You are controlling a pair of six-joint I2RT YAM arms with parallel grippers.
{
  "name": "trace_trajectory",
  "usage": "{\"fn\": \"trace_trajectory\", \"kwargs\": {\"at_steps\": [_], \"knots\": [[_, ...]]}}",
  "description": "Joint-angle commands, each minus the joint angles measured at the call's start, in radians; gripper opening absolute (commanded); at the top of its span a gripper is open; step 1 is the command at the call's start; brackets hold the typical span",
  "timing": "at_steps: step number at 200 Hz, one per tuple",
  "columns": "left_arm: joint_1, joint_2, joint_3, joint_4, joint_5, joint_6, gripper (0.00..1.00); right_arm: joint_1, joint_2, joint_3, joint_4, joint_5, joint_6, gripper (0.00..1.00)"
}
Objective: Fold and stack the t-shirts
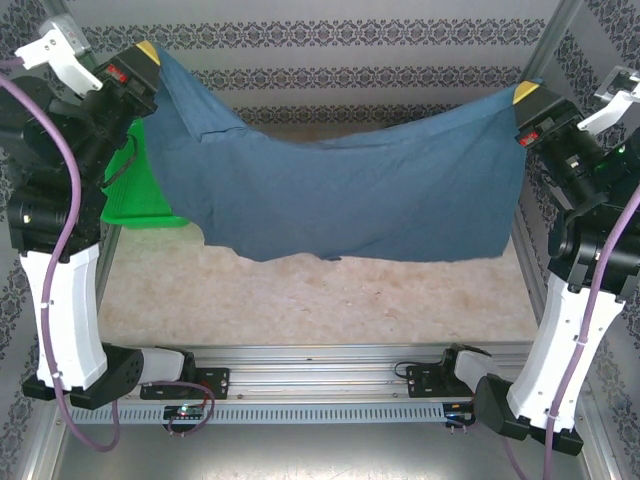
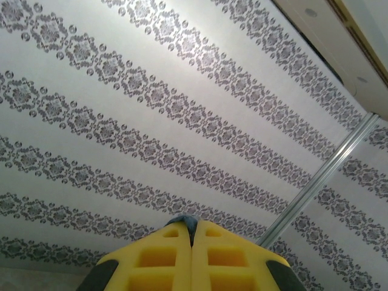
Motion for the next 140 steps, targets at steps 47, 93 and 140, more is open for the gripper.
{"fn": "trace_trajectory", "kwargs": {"at_steps": [47,93,140], "knots": [[0.065,0.138,0.16,0.025,0.077,0.015,0.0,-0.014,0.106,0.029,0.067,-0.041,0.057,0.0],[0.104,0.324,0.251,0.086,0.213,-0.1,0.0,-0.003,0.241,0.039,0.178,-0.07,0.106,0.0],[0.109,0.319,0.361,0.024,0.189,0.0,0.0,-0.002,0.238,0.098,0.144,-0.114,0.09,0.0]]}}
